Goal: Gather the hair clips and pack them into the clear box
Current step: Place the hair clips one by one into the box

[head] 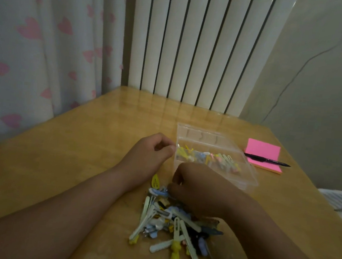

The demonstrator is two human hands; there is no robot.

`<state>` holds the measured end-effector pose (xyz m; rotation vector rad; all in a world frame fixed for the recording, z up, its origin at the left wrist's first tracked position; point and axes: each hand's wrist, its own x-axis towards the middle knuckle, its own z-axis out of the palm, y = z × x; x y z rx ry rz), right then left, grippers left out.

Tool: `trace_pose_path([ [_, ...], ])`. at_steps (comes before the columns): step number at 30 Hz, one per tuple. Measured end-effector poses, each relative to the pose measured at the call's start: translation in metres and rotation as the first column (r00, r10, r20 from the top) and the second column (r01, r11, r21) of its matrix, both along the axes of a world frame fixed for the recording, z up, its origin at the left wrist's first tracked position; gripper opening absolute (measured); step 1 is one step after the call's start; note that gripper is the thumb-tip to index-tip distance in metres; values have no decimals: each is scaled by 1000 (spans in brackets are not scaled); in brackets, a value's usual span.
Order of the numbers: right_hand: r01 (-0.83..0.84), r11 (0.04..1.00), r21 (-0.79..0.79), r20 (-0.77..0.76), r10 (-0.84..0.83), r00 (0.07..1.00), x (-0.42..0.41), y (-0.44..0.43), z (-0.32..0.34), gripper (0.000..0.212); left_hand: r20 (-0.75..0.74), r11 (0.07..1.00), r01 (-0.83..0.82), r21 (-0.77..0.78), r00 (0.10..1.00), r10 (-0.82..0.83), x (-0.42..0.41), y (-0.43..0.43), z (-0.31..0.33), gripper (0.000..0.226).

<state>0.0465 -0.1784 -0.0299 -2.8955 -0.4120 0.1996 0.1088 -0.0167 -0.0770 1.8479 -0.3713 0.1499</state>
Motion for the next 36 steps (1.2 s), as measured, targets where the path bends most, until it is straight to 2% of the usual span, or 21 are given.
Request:
trace_pose_path([
  [2,-27,999,41,22,26,999,-1,-4,-1,31,1,1000,0,0,1000,0,1,-1,-1,11],
  [4,1,983,184,130,-25,991,-1,-13,5,19,4,1000,-1,-2,1000,1,2,-1,-1,11],
  [6,67,922,380,257,-175,950,4,-30,17,11,2,1000,-3,-5,1000,3,3,-1,-2,11],
  [8,156,836,527,289,-349,891,18,-55,27,12,2,1000,-9,2,1000,9,4,-1,-2,11],
  [9,207,813,545,279,-408,870,27,-68,28,14,7,1000,-12,9,1000,11,4,-1,-2,11],
  [13,366,850,379,206,-463,862,65,-96,15,14,23,999,-21,41,1000,20,4,-1,-2,10],
  [19,406,903,143,201,-428,881,90,-97,5,16,23,998,-35,52,999,34,2,0,-1,11],
  [23,406,902,149,254,-432,866,80,-94,6,20,9,997,-29,69,1000,29,2,-1,0,12],
  [27,282,907,312,394,-394,831,49,-79,6,18,8,997,-29,70,1000,28,2,-1,-1,12],
  [30,120,902,414,402,-300,865,19,-56,5,14,-7,998,-27,58,1000,27,1,-1,0,12],
  [33,-2,925,379,351,-142,925,-2,-33,0,13,-38,999,-36,27,999,37,2,0,2,12],
  [36,-137,957,254,311,54,949,-4,-15,-9,21,-118,992,-81,-98,991,70,6,2,3,15],
])
